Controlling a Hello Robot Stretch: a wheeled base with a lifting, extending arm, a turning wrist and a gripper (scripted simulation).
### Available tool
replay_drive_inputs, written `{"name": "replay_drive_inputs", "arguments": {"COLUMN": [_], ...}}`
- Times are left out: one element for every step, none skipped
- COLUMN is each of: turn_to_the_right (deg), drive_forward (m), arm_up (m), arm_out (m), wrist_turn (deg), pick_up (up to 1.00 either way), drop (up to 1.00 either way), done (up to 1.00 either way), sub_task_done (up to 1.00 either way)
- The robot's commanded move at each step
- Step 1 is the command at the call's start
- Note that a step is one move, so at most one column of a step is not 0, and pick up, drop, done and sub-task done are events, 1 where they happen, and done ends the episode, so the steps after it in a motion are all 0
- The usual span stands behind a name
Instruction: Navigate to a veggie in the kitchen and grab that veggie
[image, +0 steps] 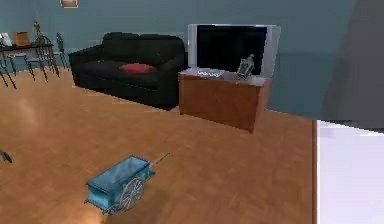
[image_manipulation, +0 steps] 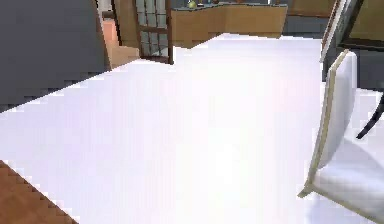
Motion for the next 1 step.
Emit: {"name": "replay_drive_inputs", "arguments": {"turn_to_the_right": [-45.0], "drive_forward": [0.0], "arm_up": [0.0], "arm_out": [0.0], "wrist_turn": [0.0], "pick_up": [0.0], "drop": [0.0], "done": [0.0], "sub_task_done": [0.0]}}
